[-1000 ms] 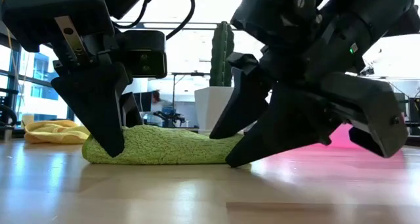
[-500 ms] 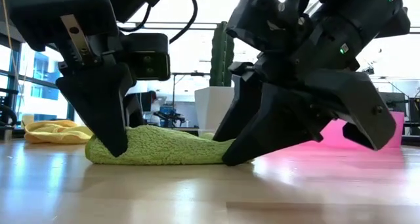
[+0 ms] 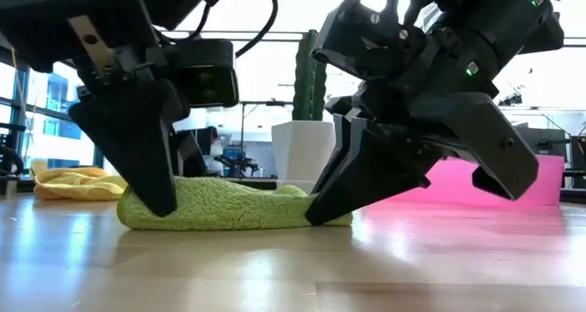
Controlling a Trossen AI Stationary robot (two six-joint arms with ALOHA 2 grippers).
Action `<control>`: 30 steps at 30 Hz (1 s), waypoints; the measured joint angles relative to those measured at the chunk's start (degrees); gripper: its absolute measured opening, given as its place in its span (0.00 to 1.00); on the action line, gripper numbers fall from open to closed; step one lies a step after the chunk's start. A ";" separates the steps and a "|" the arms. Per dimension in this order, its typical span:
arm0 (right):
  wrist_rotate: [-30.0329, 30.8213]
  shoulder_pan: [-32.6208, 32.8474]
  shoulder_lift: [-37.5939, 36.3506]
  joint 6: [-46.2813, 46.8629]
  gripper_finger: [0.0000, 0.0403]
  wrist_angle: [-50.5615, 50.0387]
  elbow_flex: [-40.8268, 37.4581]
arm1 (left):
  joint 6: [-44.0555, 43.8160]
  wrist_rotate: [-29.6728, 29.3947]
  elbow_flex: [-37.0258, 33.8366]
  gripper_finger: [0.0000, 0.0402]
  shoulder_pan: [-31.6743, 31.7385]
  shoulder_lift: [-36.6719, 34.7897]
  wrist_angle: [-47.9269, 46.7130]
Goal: Roll microfiber towels into tight, uniform cylinder then place into a basket
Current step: Roll the green towel
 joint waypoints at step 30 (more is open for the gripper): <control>-34.27 -9.74 0.44 43.14 0.00 9.78 -0.33 | 22.99 -40.70 -0.10 0.33 -20.41 -9.28 -13.63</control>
